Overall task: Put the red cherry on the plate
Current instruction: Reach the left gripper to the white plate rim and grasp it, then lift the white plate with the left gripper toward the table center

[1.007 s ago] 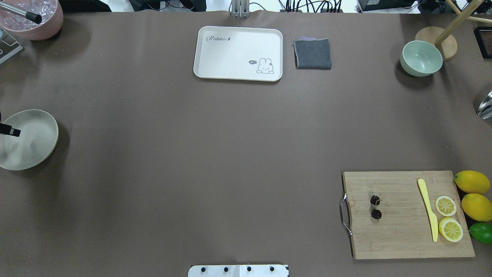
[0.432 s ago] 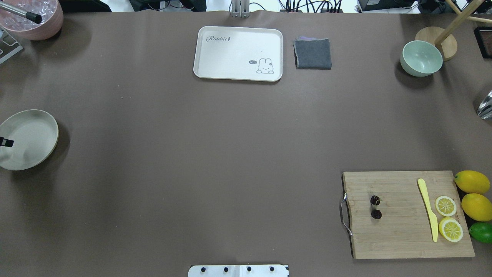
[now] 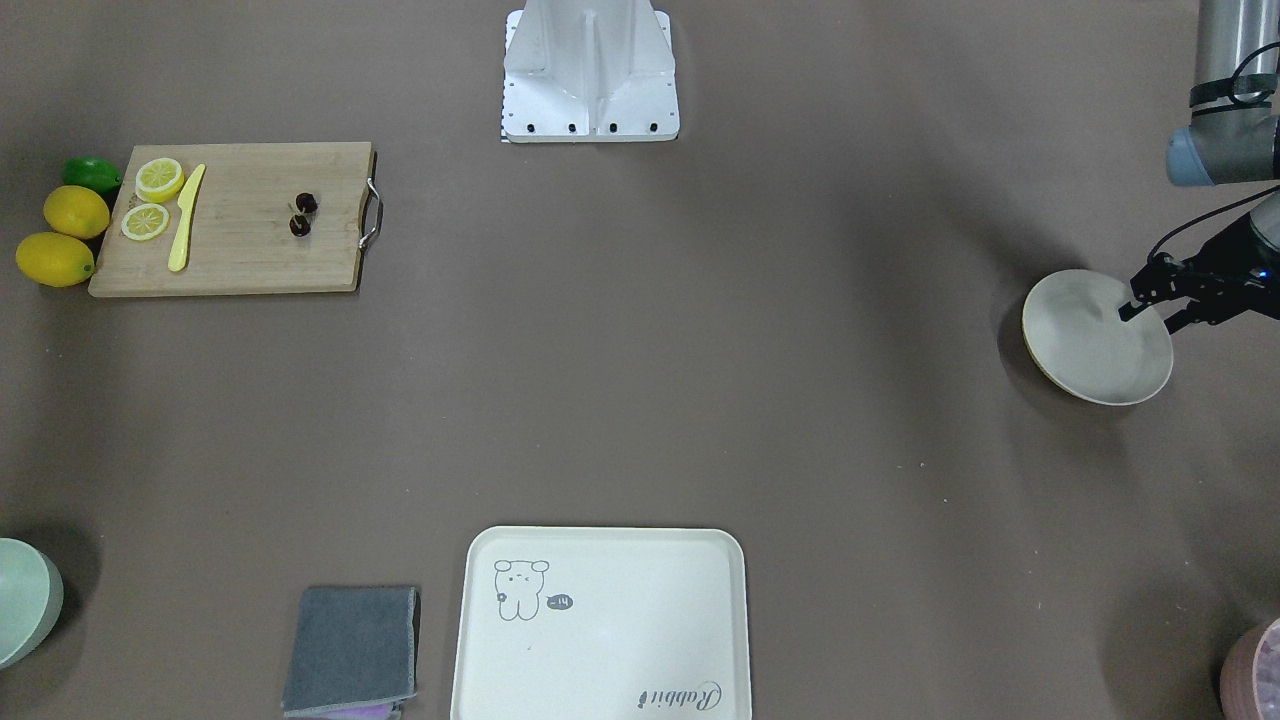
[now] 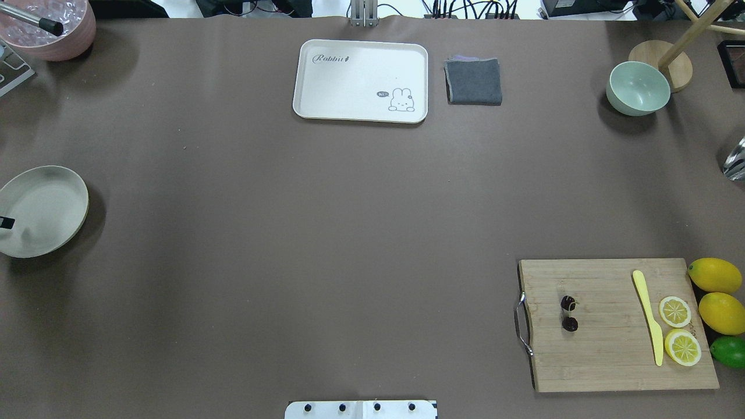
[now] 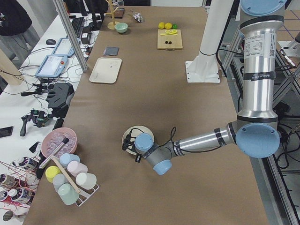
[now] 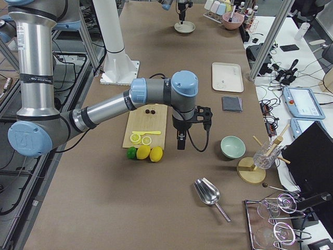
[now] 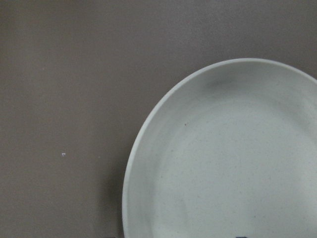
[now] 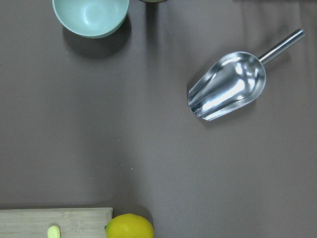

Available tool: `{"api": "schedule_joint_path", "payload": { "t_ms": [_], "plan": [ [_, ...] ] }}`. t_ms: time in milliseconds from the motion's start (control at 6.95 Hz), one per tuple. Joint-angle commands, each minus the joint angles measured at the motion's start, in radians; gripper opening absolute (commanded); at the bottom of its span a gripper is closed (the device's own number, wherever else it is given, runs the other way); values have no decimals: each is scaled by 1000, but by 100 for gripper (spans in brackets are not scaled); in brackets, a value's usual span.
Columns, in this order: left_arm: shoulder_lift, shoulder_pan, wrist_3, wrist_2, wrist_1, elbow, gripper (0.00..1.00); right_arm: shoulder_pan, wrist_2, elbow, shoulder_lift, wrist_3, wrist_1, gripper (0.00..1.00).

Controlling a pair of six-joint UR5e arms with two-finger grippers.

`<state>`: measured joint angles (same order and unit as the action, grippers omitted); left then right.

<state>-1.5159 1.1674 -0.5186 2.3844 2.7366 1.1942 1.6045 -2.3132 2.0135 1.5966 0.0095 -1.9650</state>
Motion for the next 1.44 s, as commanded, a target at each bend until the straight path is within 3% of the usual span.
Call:
{"api": "schedule_joint_path", "payload": {
  "t_ms": [0, 144, 432, 719, 863, 1007, 1151, 1295],
  "plan": [
    [2, 0, 9, 1, 3, -2, 31, 0, 0, 1, -1, 1, 0, 100],
    [2, 0, 18, 2, 5, -2, 0, 0, 0, 1, -4, 1, 0, 100],
    [3, 2, 31, 39, -3, 4, 0, 0, 0, 2, -6, 1, 0, 100],
    [-33, 55, -169, 282, -56, 95, 0, 2, 0, 2, -9, 1, 0, 100],
    [-105, 148, -243, 402, -186, 184, 0, 2, 2, 1, -9, 1, 0, 100],
    [-127, 149, -309, 409, -351, 331, 0, 3, 2, 2, -9, 1, 0, 100],
    [-218, 144, -334, 401, -570, 451, 0, 6, 2, 4, -10, 1, 0, 100],
    [-318, 112, -371, 313, -756, 534, 0, 8, 0, 8, -7, 3, 0, 100]
  ]
}}
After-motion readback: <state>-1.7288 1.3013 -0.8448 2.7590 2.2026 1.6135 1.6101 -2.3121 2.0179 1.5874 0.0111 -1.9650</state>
